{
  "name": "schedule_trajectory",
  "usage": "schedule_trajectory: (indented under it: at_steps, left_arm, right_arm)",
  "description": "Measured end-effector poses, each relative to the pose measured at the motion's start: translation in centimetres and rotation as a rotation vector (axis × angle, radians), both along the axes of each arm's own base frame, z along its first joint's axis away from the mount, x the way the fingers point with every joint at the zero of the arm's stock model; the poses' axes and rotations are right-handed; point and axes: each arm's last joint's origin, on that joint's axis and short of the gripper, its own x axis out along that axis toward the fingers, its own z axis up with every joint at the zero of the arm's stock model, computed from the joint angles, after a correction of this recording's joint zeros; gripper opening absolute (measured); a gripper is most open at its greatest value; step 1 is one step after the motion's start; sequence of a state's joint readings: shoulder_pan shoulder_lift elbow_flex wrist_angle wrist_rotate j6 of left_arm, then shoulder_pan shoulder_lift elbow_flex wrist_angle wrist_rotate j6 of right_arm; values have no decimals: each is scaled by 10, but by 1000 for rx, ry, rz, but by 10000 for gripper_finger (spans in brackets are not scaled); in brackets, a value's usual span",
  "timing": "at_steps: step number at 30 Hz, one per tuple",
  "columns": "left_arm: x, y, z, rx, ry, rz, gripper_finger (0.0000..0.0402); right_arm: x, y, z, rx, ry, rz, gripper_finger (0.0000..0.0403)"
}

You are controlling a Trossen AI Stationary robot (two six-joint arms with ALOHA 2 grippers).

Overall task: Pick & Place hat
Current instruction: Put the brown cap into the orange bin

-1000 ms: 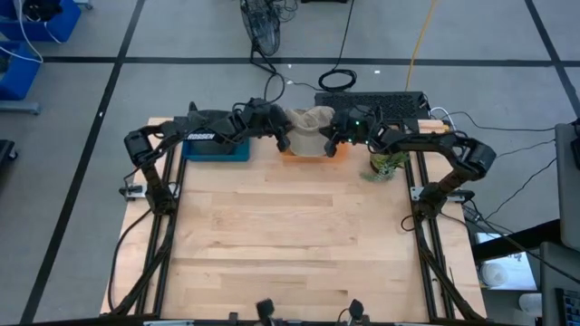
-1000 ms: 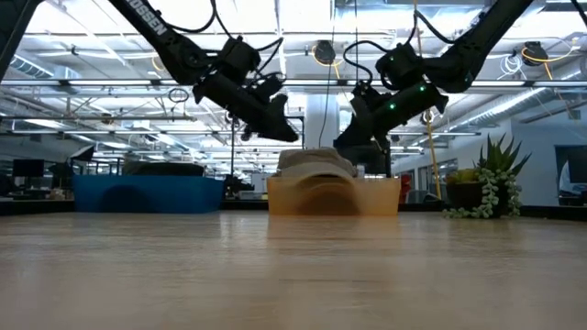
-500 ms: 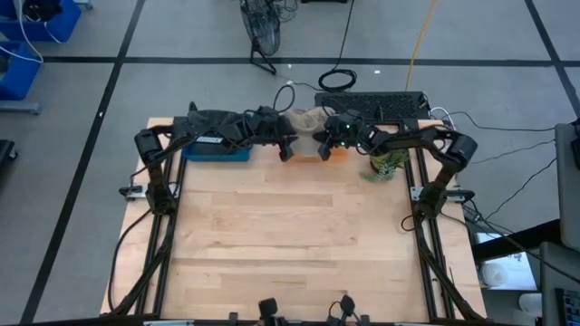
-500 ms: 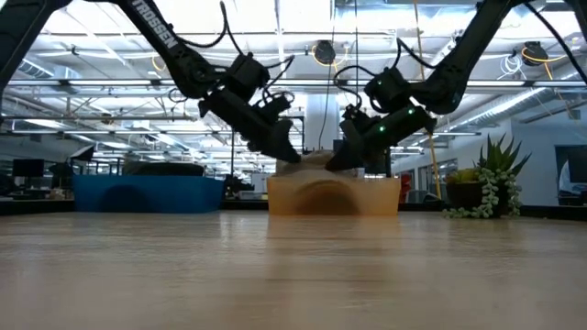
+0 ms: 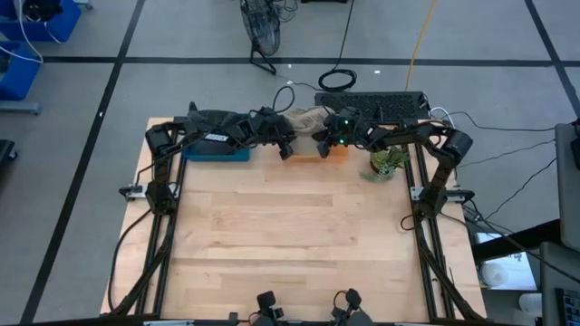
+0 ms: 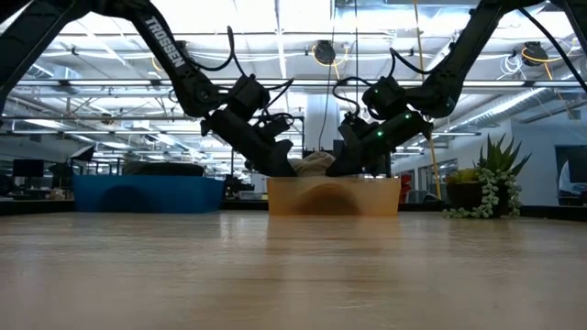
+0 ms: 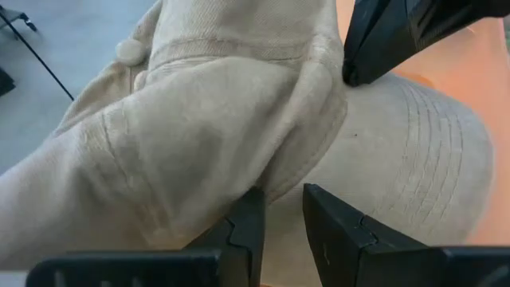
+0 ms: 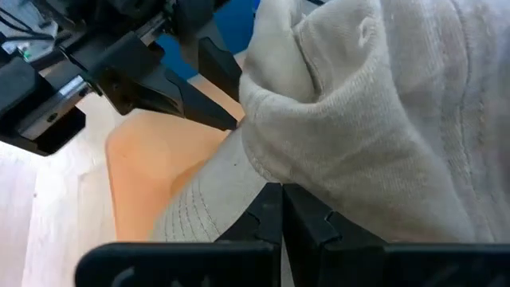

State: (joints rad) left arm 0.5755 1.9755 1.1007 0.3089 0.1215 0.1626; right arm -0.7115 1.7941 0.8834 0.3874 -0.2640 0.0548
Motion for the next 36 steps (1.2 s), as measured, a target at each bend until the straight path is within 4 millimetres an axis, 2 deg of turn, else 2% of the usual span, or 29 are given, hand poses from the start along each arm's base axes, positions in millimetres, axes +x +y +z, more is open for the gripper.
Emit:
schedule_trajectory:
  at_steps: [6,17,23,27,30,36]
  left_arm:
    - [0,0,-1,-16,-5,-7,92]
    - [0,0,0,-19,-11,-6,93]
    - [-3,-3,24,-11,-62,-16,93]
    - [-5,-8,39,-3,-85,-22,93]
    - [-5,-9,40,-7,-84,-23,93]
    - [-5,-8,29,-19,-41,-6,93]
  right_arm:
    - [-10,-5,-5,51,43,6,0]
    - [-11,-3,-8,84,55,15,0]
    - [-12,-1,14,51,-35,53,0]
    - [-15,4,27,40,-33,55,0]
    - [-17,6,31,3,-2,32,0]
    - [-22,8,24,-50,58,-42,0]
